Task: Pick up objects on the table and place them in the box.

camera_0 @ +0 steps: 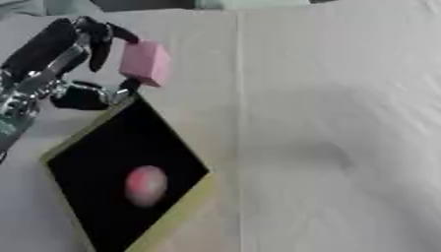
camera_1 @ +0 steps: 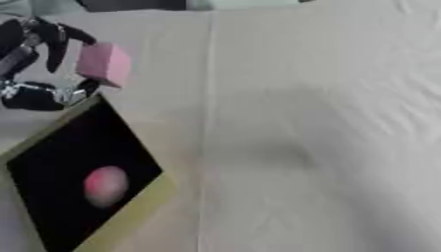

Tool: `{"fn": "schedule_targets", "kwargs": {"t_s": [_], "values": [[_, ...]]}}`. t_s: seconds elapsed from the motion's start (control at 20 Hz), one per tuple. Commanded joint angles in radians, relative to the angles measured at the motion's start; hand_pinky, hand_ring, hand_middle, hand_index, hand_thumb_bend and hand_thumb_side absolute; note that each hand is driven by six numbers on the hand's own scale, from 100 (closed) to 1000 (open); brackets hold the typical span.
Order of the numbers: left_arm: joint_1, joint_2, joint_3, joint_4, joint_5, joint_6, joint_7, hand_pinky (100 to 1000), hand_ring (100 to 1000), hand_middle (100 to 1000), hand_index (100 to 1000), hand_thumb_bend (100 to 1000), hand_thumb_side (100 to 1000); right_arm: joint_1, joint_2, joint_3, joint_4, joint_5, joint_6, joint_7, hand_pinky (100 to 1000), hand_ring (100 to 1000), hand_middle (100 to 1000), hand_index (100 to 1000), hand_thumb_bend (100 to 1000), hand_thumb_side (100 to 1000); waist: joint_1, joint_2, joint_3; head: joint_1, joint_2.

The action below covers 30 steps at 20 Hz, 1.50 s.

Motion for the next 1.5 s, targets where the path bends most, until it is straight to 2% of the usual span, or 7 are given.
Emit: {"fn": "schedule_targets", "kwargs": {"t_s": [0.05,0.2,0.55,1.05,1.5], "values": [[0.032,0.003,0.022,-0.100,-0.040,0.042,0.041,431,278,223,401,367,100,-0.005,-0.014,-0.019,-0.016,0.009,-0.002,-0.012,772,742,649,768,505,976,-0.010,-0.018,0.004,-0.013,0.002],[0.064,-0.005,0.023,-0.149,-0.081,0.073,0.056,429,278,223,400,370,100,-0.002,-0.012,-0.022,-0.016,0.012,-0.003,-0.019,772,742,649,767,504,977,-0.019,-0.020,0.009,-0.016,0.003],[0.121,-0.018,0.006,-0.155,-0.130,0.066,0.069,429,274,219,398,371,100,0.002,-0.009,-0.025,-0.016,0.013,-0.003,-0.024,771,742,649,767,505,979,-0.028,-0.025,0.016,-0.008,0.004],[0.214,-0.007,-0.004,-0.155,-0.171,0.028,0.037,429,269,214,394,362,100,0.016,-0.008,-0.030,-0.016,0.018,0.001,-0.032,770,742,649,766,512,977,-0.031,-0.028,0.034,-0.009,0.005],[0.277,0.006,-0.005,-0.155,-0.151,-0.018,-0.048,434,278,223,400,363,100,0.019,-0.008,-0.032,-0.016,0.021,0.002,-0.035,770,742,649,767,514,980,-0.035,-0.029,0.047,-0.013,0.002]]}}
